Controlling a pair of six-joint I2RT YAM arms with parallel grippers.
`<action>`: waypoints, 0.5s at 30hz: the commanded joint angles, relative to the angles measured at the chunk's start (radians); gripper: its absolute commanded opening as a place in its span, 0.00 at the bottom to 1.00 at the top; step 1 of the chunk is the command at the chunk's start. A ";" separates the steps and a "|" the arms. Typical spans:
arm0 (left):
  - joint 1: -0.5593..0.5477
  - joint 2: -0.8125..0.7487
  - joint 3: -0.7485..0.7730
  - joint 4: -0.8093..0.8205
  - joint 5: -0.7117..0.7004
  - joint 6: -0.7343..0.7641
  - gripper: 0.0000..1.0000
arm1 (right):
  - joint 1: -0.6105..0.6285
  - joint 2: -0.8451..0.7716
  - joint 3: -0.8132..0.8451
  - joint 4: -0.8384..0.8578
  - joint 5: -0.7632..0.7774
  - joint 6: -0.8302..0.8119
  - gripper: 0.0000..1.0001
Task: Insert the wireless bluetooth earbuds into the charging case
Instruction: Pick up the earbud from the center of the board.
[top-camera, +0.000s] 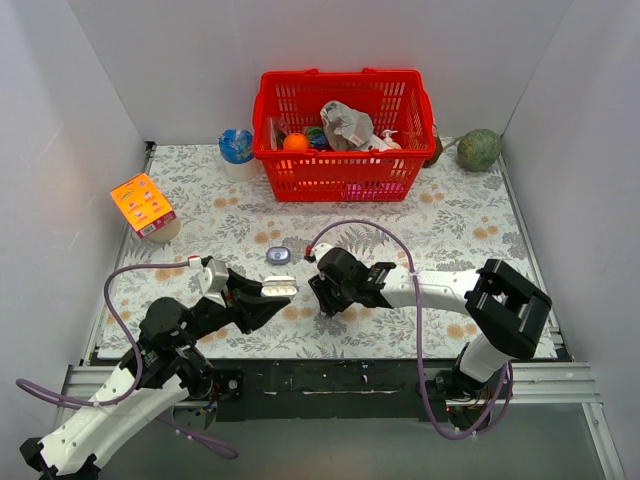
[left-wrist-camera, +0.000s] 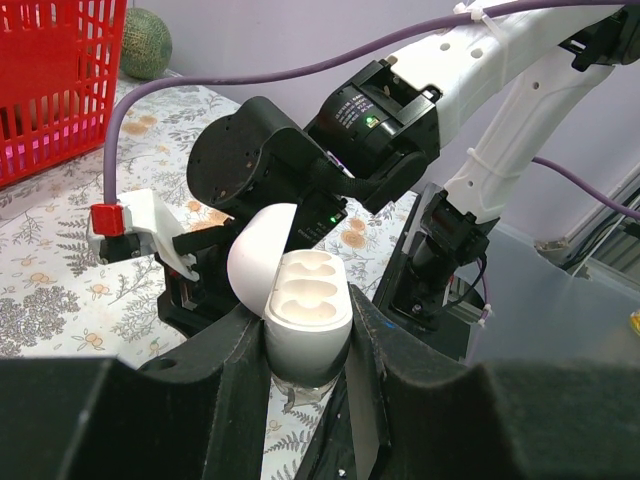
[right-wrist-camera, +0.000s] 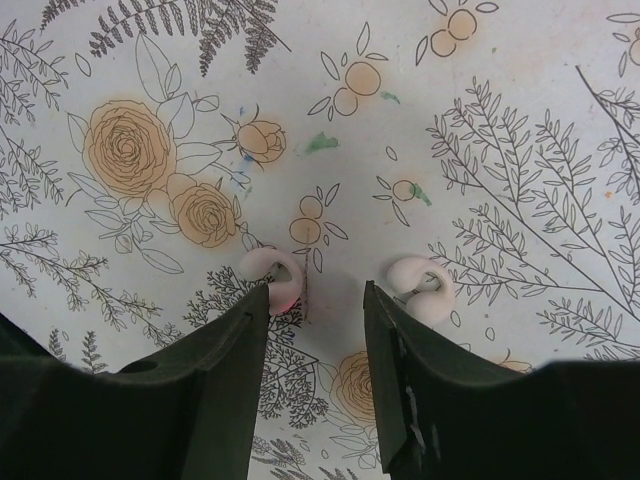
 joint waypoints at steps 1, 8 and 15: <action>0.000 0.017 0.012 0.002 0.002 0.004 0.00 | -0.002 0.010 0.023 0.025 -0.002 -0.004 0.49; 0.000 0.029 0.012 0.005 0.012 0.004 0.00 | -0.002 0.015 0.019 0.023 -0.011 -0.007 0.49; 0.000 0.034 0.012 0.007 0.016 0.005 0.00 | -0.002 0.025 0.006 0.029 -0.040 -0.007 0.49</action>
